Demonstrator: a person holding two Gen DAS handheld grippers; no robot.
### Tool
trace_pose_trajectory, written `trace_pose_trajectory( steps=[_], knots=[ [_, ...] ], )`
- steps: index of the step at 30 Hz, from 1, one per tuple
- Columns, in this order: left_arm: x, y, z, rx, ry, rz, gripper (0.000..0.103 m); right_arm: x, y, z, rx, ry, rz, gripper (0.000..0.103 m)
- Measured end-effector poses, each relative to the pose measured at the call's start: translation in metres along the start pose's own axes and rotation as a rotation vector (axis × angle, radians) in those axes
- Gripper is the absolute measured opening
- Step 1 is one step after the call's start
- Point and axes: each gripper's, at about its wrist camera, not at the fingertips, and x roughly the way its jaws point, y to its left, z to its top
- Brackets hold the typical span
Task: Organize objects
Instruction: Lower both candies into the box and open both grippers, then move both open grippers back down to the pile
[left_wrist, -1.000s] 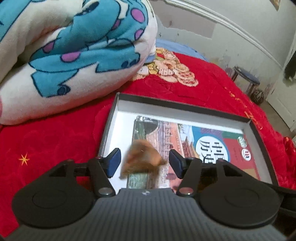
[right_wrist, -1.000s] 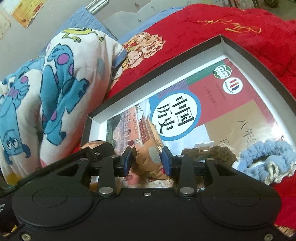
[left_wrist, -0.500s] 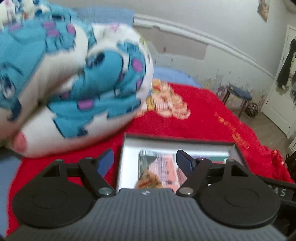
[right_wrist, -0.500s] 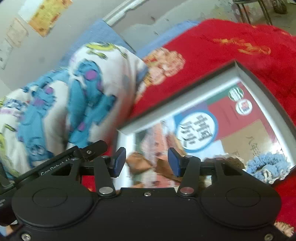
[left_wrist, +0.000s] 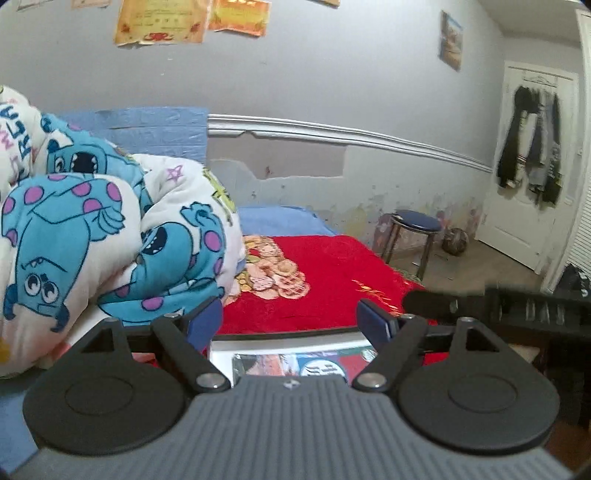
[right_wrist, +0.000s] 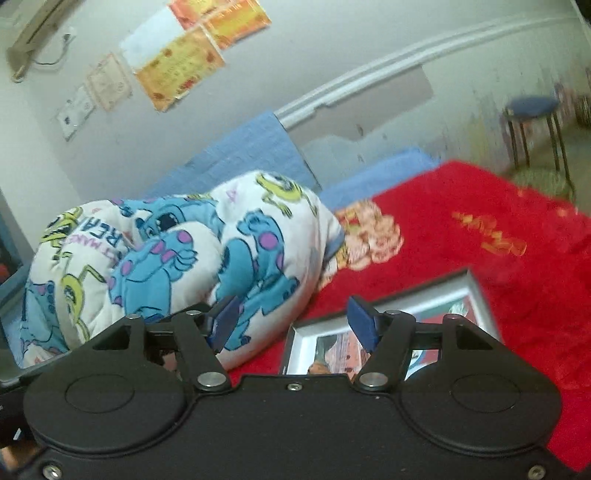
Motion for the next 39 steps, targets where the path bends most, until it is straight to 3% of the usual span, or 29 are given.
trace_pose_trajectory(
  steps=[6,12,15,22,26,30,33,35,36,39],
  knots=[
    [-0.031,-0.016,-0.023,0.076,0.008,0.008,0.091,-0.041,0.008,-0.001,0.027,-0.014,0.037,0.07],
    [-0.027,-0.02,-0.076,0.093,0.067,-0.01,0.092,-0.049,-0.003,-0.047,0.023,0.01,-0.008,0.075],
    [-0.017,-0.015,-0.108,0.08,0.072,-0.058,0.092,-0.036,-0.023,-0.077,0.047,0.039,-0.034,0.078],
    [0.024,-0.032,-0.167,0.152,0.271,-0.147,0.092,0.013,-0.063,-0.116,0.087,0.169,-0.096,0.078],
    [0.047,-0.044,-0.192,0.188,0.358,-0.141,0.092,0.034,-0.079,-0.136,0.085,0.219,-0.108,0.078],
    [0.065,-0.046,-0.204,0.188,0.367,-0.091,0.091,0.051,-0.09,-0.148,0.119,0.279,-0.117,0.076],
    [0.082,-0.042,-0.207,0.124,0.412,-0.086,0.082,0.061,-0.093,-0.153,0.127,0.304,-0.088,0.075],
    [0.09,-0.041,-0.213,0.119,0.454,-0.081,0.066,0.067,-0.093,-0.156,0.107,0.312,-0.079,0.075],
    [0.091,-0.04,-0.214,0.119,0.451,-0.078,0.063,0.071,-0.093,-0.159,0.097,0.315,-0.086,0.075],
    [0.088,-0.036,-0.211,0.089,0.44,-0.063,0.039,0.085,-0.096,-0.164,0.106,0.351,-0.078,0.072]
  ],
)
